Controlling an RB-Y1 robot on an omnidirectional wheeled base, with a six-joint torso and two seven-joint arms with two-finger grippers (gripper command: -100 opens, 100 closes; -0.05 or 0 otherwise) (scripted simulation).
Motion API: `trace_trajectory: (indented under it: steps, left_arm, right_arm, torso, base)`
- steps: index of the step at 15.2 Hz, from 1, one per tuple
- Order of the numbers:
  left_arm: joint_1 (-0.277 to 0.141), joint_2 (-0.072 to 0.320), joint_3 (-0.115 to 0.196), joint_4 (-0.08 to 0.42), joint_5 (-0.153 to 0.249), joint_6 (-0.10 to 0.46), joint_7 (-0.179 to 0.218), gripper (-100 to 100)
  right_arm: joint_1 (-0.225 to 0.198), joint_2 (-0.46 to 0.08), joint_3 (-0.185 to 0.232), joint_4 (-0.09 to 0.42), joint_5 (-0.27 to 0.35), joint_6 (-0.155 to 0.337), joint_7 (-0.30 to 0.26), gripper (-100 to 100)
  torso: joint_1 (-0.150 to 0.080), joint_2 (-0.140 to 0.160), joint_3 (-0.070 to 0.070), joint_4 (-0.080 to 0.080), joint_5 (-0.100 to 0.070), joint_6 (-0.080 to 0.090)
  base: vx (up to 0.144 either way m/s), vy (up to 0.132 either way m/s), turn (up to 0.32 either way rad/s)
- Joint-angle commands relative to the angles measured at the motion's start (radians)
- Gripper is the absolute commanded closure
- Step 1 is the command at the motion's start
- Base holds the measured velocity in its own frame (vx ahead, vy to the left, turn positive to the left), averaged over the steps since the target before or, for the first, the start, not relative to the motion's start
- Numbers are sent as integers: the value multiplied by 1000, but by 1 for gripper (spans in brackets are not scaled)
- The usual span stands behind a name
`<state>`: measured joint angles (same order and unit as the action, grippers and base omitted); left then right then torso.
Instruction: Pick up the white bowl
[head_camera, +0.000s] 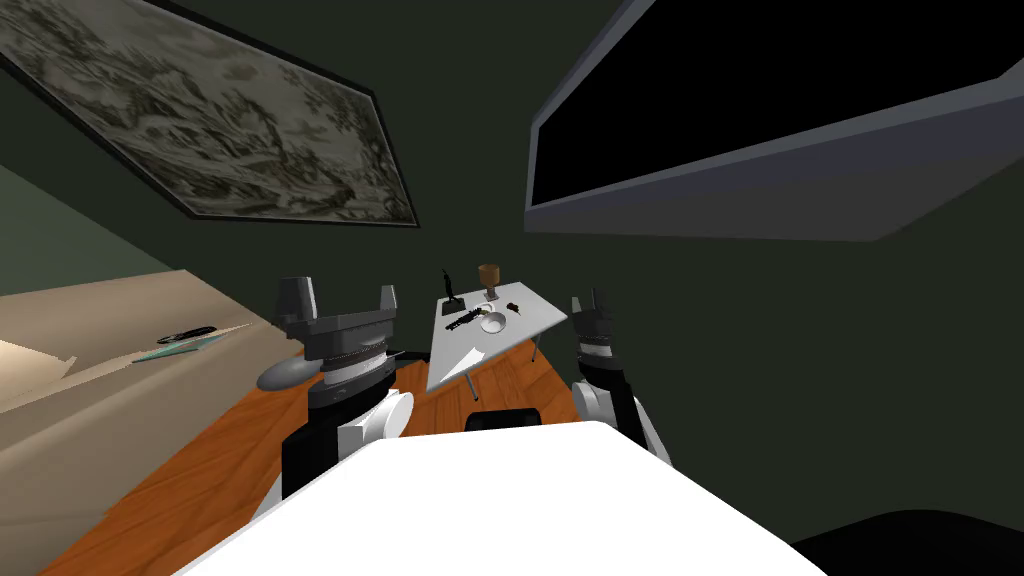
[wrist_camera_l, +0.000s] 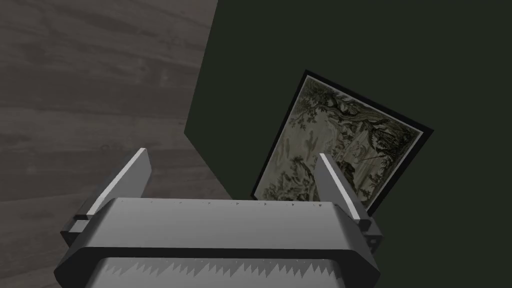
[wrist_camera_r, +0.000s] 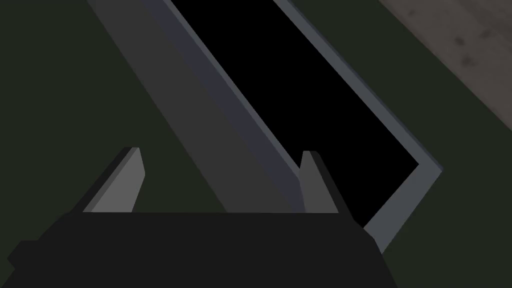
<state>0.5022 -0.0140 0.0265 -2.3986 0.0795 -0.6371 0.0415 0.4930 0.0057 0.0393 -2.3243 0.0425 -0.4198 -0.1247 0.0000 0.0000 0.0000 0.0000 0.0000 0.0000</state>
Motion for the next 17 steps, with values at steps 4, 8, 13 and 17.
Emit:
trace_trajectory:
  steps: [4,8,13,17]
  left_arm:
    - [0,0,0,0,0,0,0,0]
    - [0,0,0,0,0,0,0,0]
    - [0,0,0,0,0,0,0,0]
    - [0,0,0,0,0,0,0,0]
  right_arm:
    - [-1,-91,1,32,41,8,10,-100]
    - [-3,-187,2,86,113,23,28,-100]
    - [-4,-269,4,135,176,36,44,-100]
    - [-5,-350,6,192,251,50,64,-100]
  torso:
    - [-1,5,3,1,0,0]
    - [0,6,4,1,0,0]
    - [2,3,2,1,0,-1]
    - [3,3,2,1,1,-1]
  base:
    - [-76,-8,106]
    - [-79,14,153]
    - [-38,37,144]
    - [-36,47,183]
